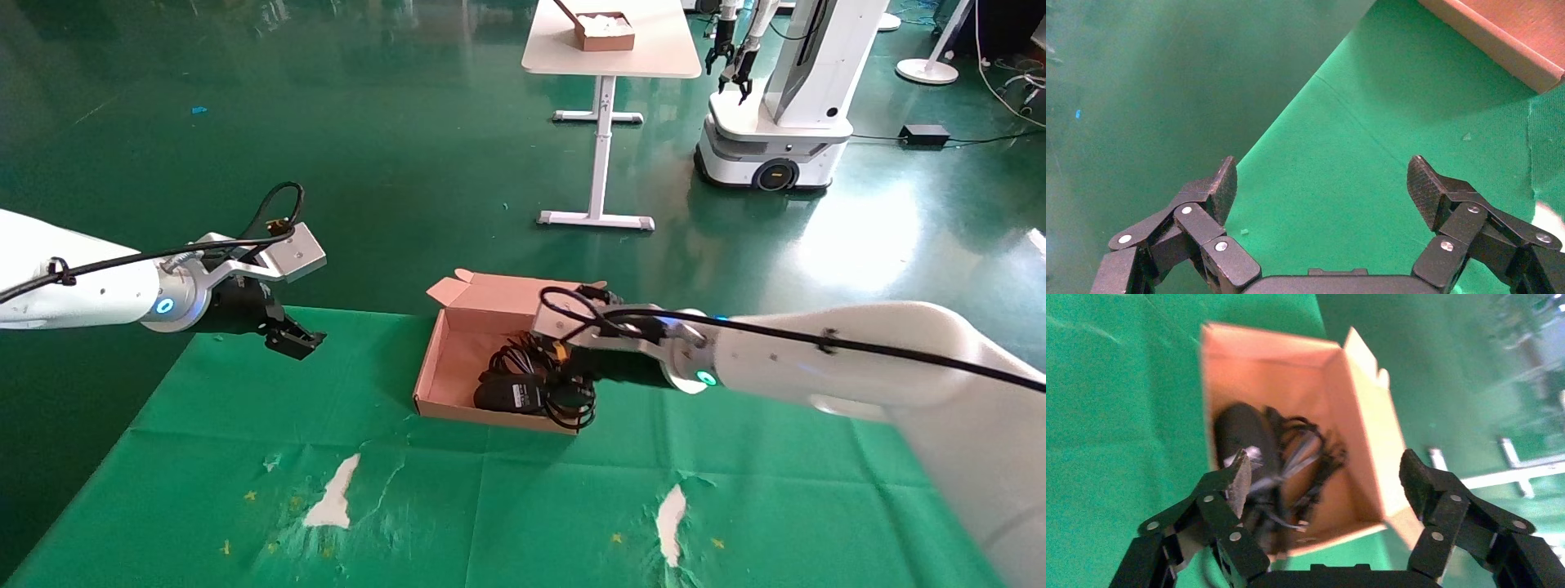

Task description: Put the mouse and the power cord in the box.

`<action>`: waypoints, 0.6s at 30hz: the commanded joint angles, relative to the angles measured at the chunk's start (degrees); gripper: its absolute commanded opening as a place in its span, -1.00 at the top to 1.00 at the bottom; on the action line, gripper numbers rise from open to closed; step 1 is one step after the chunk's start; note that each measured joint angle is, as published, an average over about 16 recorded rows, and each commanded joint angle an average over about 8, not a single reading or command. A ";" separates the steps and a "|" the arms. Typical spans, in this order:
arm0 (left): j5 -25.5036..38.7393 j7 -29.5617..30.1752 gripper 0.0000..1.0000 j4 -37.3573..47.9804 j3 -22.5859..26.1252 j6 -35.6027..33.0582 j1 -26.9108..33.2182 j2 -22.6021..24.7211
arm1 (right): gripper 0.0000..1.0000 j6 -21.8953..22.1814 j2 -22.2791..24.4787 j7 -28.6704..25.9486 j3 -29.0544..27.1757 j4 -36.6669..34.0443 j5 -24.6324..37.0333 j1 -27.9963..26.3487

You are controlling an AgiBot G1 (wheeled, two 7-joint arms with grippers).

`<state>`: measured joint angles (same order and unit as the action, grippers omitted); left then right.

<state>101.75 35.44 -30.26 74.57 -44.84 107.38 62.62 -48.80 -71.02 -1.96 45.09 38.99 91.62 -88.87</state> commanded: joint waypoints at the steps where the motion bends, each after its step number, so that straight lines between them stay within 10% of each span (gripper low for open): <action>1: 0.00 0.00 -1.00 0.00 0.00 0.00 0.00 0.00 | -1.00 -1.48 1.44 -0.35 -1.17 1.39 -2.00 1.10; 18: -1.82 -0.71 -1.00 -1.35 -1.78 -1.22 -1.41 -0.86 | -1.00 -14.15 13.81 -3.37 -11.15 13.27 -19.09 10.47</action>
<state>99.01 34.34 -32.28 71.88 -46.70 105.27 61.33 -62.93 -57.23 -5.33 33.96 52.24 72.56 -78.41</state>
